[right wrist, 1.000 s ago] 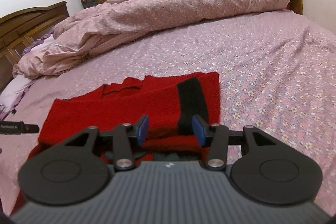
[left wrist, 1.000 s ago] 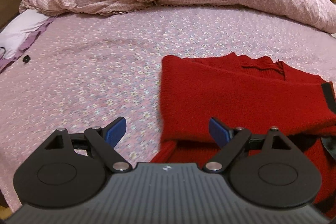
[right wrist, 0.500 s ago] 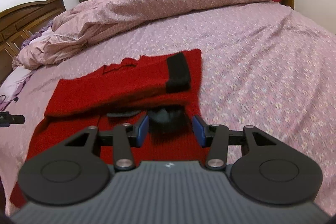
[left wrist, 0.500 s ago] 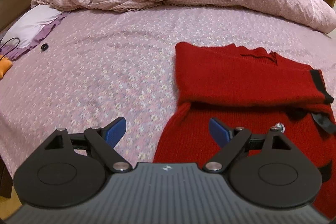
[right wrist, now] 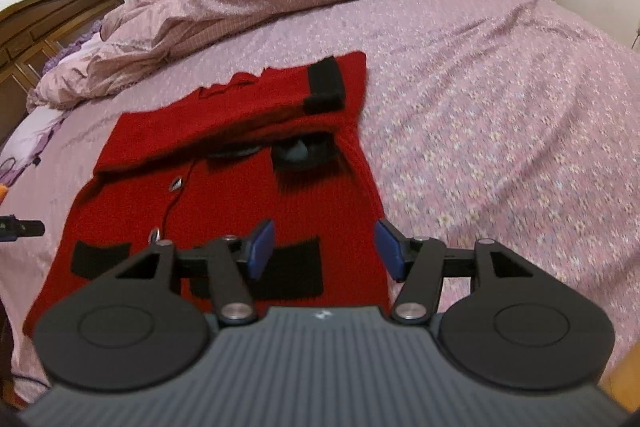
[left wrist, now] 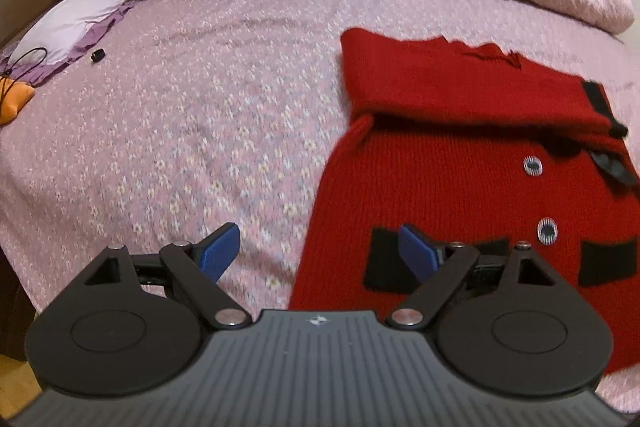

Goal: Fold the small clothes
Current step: 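Move both open grippers to the hem of the cardigan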

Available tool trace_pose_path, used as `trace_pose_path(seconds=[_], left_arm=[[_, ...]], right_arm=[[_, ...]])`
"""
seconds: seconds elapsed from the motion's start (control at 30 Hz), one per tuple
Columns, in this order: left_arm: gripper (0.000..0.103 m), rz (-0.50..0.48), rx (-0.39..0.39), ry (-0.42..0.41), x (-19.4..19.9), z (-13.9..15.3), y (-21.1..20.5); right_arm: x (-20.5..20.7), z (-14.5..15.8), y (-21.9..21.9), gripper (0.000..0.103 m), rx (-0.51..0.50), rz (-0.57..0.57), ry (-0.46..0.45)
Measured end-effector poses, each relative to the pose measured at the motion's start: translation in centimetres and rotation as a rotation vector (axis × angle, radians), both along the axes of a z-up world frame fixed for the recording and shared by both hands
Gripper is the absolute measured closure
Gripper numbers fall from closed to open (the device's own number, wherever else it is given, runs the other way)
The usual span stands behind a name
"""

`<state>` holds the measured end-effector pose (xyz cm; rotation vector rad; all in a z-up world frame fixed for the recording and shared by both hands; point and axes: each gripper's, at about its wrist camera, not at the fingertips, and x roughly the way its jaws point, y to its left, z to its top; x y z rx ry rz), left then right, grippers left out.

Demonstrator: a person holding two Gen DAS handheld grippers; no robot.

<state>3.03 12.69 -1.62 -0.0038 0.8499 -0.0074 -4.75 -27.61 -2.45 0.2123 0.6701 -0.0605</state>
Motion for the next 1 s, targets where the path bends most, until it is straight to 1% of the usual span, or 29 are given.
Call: trace_pose_path(seconds=[0.23,0.43,0.6,0.67,0.8,0.9,1.0], left_arm=[[0.013,-0.05,0.016,0.059,-1.8,-2.4,-0.4],[0.013,-0.047,0.012,0.135,-2.1,-4.8,-0.1],[0.013,-0.041,0.01,0.166,-2.0,-5.9,0.1],[0.013,-0.042,0.001,0.179,-1.9,-6.3,0.1],[0.013,-0.054,0.015,0.182,-1.7,-6.7,-0.2],[0.013,-0.067,0.022,0.18,-1.6,-6.8,-0.4],[0.013,-0.092,0.017,0.178,-1.6,-6.8,-0.6]], right_arm=[[-1.2,-0.9,0.4,0.045,-0.028,0.013,0.056],[-1.6,-2.0,0.4,0.045,-0.014,0.022,0.109],[-1.9,-3.1,0.6,0.046,-0.018,0.029,0.144],[-1.9,-3.3,0.8,0.046,-0.04,0.035,0.146],[-1.9,-3.5,1.2,0.046,-0.076,0.053,0.156],[-1.8,-3.6,1.3,0.043,-0.076,0.068,0.168],[-1.5,-3.6,1.6,0.043,-0.083,0.109,0.185]])
